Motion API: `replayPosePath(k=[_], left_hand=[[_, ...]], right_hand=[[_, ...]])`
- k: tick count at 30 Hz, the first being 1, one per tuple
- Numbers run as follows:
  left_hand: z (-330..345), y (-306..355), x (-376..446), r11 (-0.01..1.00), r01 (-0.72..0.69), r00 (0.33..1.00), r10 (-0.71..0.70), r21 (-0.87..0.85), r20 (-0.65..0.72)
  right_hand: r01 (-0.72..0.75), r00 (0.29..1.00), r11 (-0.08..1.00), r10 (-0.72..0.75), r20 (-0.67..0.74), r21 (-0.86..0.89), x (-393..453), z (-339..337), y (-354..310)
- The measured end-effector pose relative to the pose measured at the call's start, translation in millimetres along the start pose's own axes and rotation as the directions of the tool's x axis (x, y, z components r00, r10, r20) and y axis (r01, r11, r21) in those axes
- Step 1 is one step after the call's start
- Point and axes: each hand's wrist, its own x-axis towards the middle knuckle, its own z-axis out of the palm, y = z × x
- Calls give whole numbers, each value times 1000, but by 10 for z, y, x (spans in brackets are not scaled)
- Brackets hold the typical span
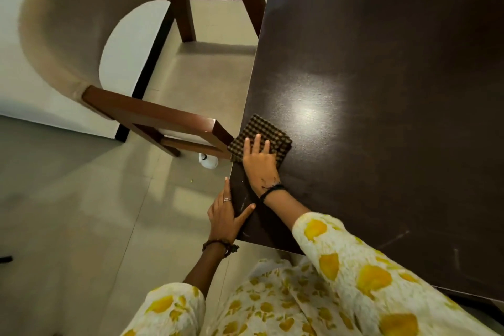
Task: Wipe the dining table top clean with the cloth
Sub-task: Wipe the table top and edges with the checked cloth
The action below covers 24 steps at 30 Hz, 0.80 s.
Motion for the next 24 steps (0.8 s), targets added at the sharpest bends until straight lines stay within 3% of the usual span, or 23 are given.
replayPosePath(k=[4,8,16,24], left_hand=[[-32,-176,-158,961,70,991,-99,-268,-95],[12,-222,-364,932,114,965,-185,-344,-184],[-20,-292,-404,989,54,977,-81,-139,-199],[87,-144,-482,994,-12,961,41,107,-273]], right_hand=[[184,983,982,-185,12,39,-9,59,-93],[329,944,941,-330,3,85,-166,132,-82],[455,890,879,-452,-54,141,-409,209,230],[284,959,922,-278,-59,264,-968,195,1047]])
